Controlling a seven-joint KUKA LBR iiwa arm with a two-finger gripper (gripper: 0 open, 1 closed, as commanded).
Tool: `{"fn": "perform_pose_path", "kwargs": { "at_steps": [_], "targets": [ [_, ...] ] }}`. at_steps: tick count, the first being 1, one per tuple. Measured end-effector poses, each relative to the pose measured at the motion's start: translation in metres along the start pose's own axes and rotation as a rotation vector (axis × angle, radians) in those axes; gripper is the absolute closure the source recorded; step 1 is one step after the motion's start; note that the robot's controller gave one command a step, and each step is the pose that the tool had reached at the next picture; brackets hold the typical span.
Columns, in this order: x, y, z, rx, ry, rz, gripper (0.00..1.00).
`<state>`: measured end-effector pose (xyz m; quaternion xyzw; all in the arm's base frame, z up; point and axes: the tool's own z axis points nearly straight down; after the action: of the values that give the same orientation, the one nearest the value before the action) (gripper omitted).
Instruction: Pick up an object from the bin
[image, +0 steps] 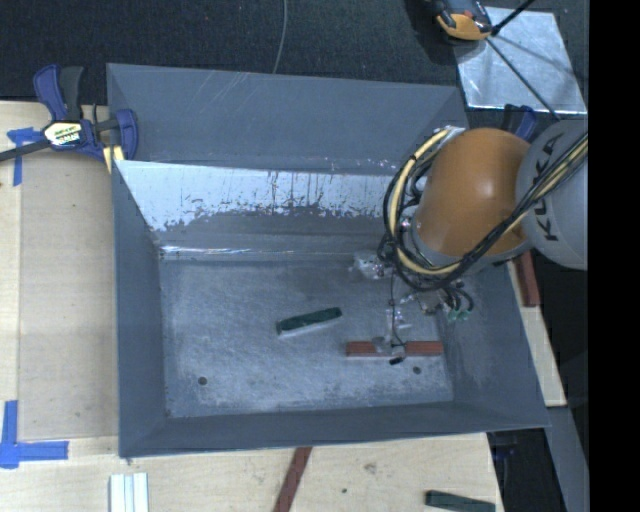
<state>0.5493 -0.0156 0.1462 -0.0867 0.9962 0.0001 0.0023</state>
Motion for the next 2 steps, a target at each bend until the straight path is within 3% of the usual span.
{"fn": "perform_pose_path", "kwargs": {
  "at_steps": [1, 2],
  "targets": [
    [0.0, 0.0, 0.0, 0.001, 0.0, 0.0, 0.0],
    [-0.02, 0.004, 0.039, 0.003, -0.008, 0.015, 0.0]
  ]
}}
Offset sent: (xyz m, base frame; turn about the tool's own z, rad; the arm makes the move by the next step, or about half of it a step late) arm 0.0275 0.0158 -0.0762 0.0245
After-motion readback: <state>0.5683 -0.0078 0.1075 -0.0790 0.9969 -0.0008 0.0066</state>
